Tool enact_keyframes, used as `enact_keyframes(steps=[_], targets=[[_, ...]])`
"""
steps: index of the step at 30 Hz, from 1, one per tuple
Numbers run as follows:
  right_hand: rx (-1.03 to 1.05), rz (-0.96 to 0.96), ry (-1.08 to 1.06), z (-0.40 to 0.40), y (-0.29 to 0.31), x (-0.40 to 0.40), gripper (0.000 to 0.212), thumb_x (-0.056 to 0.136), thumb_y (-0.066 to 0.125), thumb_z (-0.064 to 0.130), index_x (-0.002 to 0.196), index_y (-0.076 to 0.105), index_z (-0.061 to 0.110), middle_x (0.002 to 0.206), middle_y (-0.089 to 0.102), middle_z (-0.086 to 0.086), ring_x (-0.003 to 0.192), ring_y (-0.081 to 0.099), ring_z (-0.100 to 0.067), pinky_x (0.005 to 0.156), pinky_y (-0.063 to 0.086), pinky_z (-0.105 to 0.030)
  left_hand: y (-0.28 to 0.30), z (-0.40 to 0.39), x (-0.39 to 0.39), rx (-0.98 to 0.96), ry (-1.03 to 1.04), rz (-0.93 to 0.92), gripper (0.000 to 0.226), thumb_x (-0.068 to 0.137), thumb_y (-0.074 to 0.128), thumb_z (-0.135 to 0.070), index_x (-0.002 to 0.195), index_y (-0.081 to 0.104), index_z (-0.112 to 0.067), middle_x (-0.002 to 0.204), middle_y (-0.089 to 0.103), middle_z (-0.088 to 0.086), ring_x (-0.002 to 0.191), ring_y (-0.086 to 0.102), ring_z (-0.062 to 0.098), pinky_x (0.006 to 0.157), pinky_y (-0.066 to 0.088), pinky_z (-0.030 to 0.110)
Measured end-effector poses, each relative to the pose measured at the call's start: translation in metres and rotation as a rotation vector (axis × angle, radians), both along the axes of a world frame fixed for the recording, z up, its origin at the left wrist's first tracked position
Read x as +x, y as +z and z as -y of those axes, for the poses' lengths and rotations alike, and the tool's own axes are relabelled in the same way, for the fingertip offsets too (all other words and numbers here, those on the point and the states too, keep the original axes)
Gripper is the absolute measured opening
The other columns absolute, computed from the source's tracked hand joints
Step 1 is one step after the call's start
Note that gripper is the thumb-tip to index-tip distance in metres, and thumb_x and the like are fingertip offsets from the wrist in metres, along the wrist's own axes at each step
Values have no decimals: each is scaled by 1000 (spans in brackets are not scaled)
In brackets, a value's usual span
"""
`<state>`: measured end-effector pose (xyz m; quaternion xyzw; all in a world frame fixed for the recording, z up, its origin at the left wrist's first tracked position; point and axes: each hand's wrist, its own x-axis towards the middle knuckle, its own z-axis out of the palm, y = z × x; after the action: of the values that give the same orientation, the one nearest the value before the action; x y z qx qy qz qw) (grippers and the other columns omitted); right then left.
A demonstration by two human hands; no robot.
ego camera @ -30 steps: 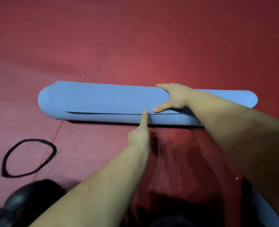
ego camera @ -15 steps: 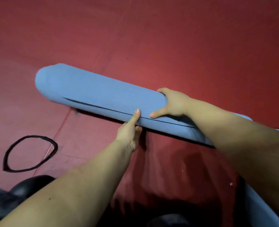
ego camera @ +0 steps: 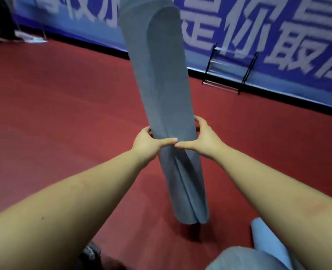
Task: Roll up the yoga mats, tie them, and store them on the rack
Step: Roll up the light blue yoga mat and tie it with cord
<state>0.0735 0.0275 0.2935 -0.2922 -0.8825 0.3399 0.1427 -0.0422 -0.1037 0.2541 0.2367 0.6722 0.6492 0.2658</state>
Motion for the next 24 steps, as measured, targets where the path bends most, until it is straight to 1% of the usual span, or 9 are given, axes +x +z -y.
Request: enact_keyframes(steps=[2,5,8,10,11,14,18,21,24], targets=[[-19,-85,-38,25,22,15,112,53,91,30,143,27,12,136,45,-4,125,47,-19,100,40,-28,29,21,12,-21,-16,-70,88,41,94,-30,117,55,-9,113,66,-1,98,65,13,88,53,33],[-92,-184,-52,57,33,36,103,59,90,18,141,27,9,126,44,6,115,48,-9,87,37,-13,47,47,25,-51,-23,-142,103,47,94,-22,132,36,-12,121,56,1,107,58,17,93,49,36],[-190,-221,-61,74,15,44,103,59,89,8,141,27,13,127,46,9,111,52,-11,92,44,-21,40,60,31,-25,-107,-135,127,51,93,-27,146,10,-29,123,52,0,111,56,18,95,48,34],[-237,-246,-52,80,-4,44,109,55,89,3,142,24,18,134,46,3,117,53,-16,99,46,-35,26,61,32,-37,-122,-109,129,39,93,-44,140,11,-42,128,52,-2,114,55,16,97,48,36],[-260,-252,-53,81,-15,41,112,54,89,0,142,23,18,134,46,3,119,52,-17,100,46,-36,19,60,32,-65,-109,-92,128,31,92,-52,133,15,-43,131,49,-2,115,54,16,98,48,38],[-242,-207,-12,86,-41,31,119,44,91,4,141,22,17,130,44,4,120,48,-14,96,43,-22,2,60,33,-155,-57,-69,127,22,87,-56,125,18,-30,132,39,0,119,46,17,99,46,39],[-251,-129,-33,90,-62,29,115,40,88,29,137,28,18,125,49,4,110,51,-12,91,46,-23,-7,61,36,-226,-17,-153,114,36,94,-42,122,25,-16,123,45,-2,108,49,14,87,45,31],[-286,-86,-42,92,-71,33,101,55,89,10,136,29,14,126,52,0,106,53,-14,81,44,-19,-10,65,34,-262,-16,-284,113,47,92,-40,132,20,-21,118,47,-7,103,50,15,83,43,30],[-344,-89,-17,93,-75,36,104,56,88,2,140,28,13,132,52,-5,107,58,-21,88,52,-34,-20,76,32,-252,-61,-309,120,45,93,-38,136,14,-31,125,47,-8,109,50,15,88,44,32]])
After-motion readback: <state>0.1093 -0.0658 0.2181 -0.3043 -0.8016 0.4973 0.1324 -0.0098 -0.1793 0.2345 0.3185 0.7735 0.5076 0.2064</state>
